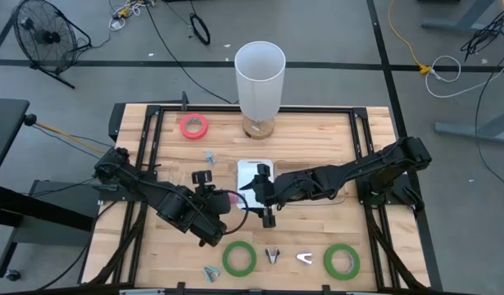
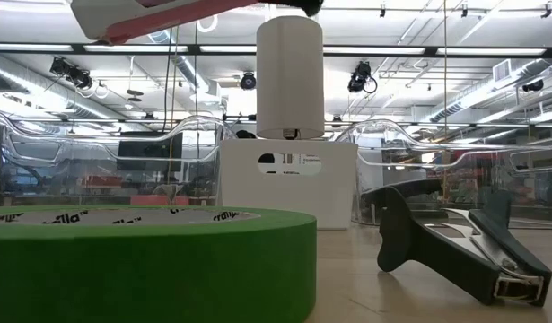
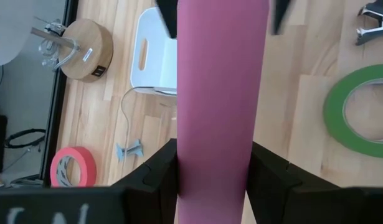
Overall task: Pick and place Stapler, Stapler remover, tape
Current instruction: Put the pink stapler into the right transparent bin
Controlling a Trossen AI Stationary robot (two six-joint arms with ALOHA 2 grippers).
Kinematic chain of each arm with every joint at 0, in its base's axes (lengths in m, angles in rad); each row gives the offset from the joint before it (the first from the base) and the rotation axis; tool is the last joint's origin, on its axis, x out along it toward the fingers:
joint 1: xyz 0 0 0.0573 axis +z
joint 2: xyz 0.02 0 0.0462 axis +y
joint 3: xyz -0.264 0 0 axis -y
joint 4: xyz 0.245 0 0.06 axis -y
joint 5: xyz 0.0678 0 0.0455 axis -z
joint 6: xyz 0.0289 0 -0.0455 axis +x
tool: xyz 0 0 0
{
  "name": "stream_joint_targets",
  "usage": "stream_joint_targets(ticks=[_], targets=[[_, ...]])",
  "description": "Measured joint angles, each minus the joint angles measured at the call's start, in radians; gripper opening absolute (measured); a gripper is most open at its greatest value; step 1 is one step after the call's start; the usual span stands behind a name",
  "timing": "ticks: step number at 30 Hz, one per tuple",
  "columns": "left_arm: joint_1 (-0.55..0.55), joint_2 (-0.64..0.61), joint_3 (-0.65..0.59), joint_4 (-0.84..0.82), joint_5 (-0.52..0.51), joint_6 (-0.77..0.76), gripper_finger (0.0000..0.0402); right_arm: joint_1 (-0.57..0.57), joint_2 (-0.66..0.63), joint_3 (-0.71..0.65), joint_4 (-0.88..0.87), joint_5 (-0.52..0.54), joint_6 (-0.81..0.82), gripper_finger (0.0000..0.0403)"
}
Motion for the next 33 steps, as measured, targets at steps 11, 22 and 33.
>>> stream_joint_targets(ticks=[11,22,33], targets=[[0.0,0.0,-0.001,0.052,-0.017,0.055,0.0147,0.001,0.024,0.002,0.17,-0.043,-0.039,0.0274],[0.006,0.001,-0.001,0.08,-0.026,0.081,0.0147,-0.003,0.034,0.002,0.166,0.013,-0.045,0.0271],[0.008,0.001,-0.001,0.155,-0.038,0.157,0.0147,-0.003,0.034,0.002,0.15,0.01,-0.037,0.0162]])
